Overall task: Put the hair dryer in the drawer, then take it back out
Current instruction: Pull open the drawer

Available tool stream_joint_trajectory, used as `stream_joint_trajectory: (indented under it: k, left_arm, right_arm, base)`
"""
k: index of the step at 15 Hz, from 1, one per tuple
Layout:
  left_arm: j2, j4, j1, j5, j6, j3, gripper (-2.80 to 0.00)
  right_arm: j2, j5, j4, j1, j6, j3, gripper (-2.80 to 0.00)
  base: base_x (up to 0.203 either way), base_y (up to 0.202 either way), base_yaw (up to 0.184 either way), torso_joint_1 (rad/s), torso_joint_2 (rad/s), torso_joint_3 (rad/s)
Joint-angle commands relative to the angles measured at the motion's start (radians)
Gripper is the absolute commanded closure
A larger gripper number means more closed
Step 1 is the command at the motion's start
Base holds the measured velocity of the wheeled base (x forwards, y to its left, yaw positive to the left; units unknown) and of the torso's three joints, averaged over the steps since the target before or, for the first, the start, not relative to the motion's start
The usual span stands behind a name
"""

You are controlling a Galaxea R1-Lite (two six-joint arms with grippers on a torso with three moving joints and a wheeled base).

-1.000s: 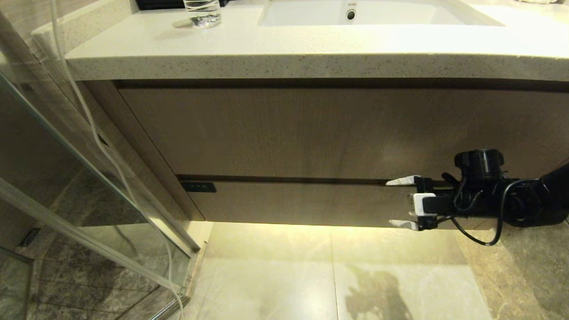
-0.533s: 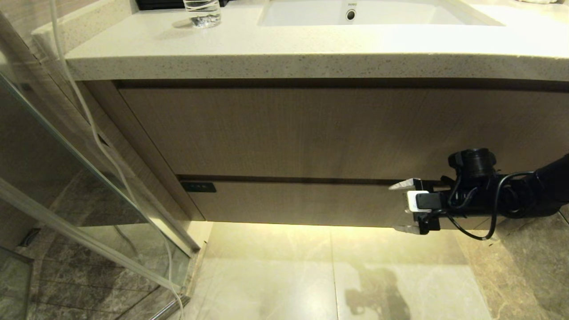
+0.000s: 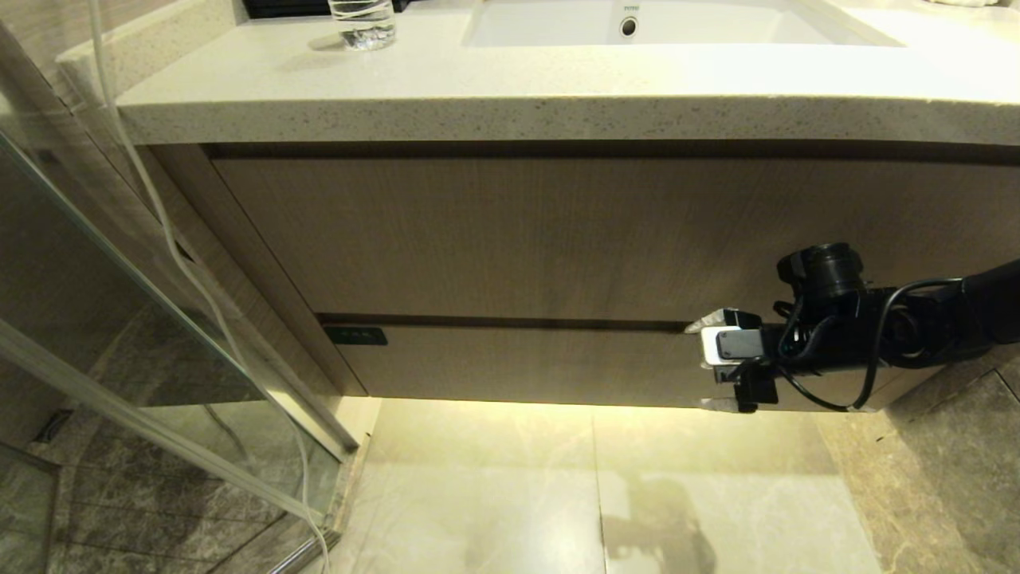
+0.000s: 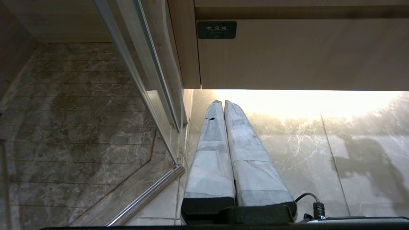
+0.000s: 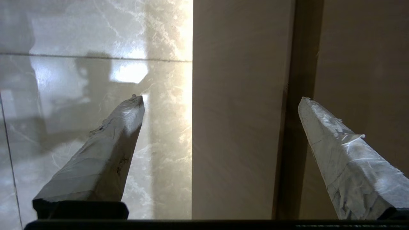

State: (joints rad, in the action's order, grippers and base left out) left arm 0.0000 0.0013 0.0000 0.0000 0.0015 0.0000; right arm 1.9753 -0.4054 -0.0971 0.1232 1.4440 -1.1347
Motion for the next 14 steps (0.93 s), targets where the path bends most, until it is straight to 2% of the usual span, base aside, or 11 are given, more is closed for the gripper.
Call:
stream_joint_trajectory:
  k: [1,9,14]
  left_arm:
    - [0.0,0.0,0.0,0.0,0.0,0.0,0.0]
    - [0.0,0.0,0.0,0.0,0.0,0.0,0.0]
    - [0.0,0.0,0.0,0.0,0.0,0.0,0.0]
  right_arm:
    - [-0.013,0.019,-0.007,0.045,-0.01,-0.007,-2.8]
    - [0.035,0.2,-0.03,0.12,-0.011,-0.017,-2.8]
    - [0.088,0.235,-0.035,0.125,-0.018,-0.044,-2.8]
  base:
    - [0.0,0.0,0.0,0.0,0.0,0.0]
    - [0.0,0.0,0.0,0.0,0.0,0.0]
    - [0.0,0.0,0.0,0.0,0.0,0.0]
